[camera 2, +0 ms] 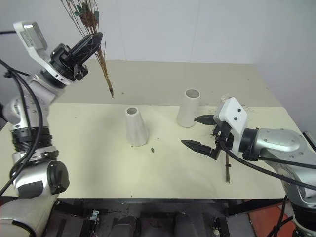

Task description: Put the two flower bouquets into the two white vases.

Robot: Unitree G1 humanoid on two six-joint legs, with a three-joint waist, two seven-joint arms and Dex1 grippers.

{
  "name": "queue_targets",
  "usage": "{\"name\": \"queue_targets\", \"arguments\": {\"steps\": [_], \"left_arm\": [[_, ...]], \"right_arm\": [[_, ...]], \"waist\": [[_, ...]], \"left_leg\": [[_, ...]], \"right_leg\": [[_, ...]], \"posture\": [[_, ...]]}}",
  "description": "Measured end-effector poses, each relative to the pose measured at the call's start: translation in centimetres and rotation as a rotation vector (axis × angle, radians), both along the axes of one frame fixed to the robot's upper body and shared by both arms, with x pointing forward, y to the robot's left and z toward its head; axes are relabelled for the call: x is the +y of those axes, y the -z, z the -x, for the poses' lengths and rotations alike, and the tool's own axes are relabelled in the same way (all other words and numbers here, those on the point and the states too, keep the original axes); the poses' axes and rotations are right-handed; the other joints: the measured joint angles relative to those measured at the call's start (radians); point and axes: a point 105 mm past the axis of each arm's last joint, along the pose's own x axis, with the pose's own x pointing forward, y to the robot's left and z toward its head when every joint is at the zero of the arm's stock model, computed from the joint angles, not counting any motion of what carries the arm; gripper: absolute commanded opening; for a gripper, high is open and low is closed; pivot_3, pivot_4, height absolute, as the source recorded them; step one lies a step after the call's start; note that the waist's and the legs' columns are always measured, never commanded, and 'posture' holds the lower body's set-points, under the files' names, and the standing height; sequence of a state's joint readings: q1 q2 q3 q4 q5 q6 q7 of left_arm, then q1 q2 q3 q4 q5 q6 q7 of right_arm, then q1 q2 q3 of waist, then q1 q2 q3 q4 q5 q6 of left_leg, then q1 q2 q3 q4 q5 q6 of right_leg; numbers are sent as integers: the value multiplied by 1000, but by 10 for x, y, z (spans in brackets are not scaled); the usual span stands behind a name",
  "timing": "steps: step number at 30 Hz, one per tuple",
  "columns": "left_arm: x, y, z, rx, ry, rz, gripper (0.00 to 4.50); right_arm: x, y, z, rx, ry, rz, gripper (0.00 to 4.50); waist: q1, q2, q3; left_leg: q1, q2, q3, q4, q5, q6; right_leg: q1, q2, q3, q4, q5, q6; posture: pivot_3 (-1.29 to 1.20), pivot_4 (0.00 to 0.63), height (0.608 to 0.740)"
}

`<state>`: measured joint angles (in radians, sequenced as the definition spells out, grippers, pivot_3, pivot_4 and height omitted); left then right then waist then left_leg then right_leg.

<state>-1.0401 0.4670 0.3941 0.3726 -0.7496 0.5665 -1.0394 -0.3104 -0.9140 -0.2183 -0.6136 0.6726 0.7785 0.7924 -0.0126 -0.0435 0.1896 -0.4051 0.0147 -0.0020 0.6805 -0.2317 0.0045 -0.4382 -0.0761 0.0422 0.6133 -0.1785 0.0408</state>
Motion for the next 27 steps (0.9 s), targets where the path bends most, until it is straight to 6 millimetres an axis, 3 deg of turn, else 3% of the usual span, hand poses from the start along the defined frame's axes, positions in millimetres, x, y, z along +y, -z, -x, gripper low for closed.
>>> {"name": "queue_targets", "arguments": {"steps": [10,22,27], "left_arm": [[-16,5,-6,-34,133,21,34],[-34,34,-25,28,114,-33,34],[-34,35,-26,29,111,-35,34]], "right_arm": [[-5,1,7,-22,52,-8,4500],[-8,2,7,-23,75,-5,4500],[-9,2,6,-29,83,4,4500]], "waist": [[-2,0,0],[-2,0,0],[-1,0,0]], "left_leg": [[0,0,0,0,0,0],[0,0,0,0,0,0],[0,0,0,0,0,0]], "right_leg": [[0,0,0,0,0,1],[0,0,0,0,0,1],[0,0,0,0,0,1]], "posture": [[0,150,740],[0,150,740],[0,150,740]]}}
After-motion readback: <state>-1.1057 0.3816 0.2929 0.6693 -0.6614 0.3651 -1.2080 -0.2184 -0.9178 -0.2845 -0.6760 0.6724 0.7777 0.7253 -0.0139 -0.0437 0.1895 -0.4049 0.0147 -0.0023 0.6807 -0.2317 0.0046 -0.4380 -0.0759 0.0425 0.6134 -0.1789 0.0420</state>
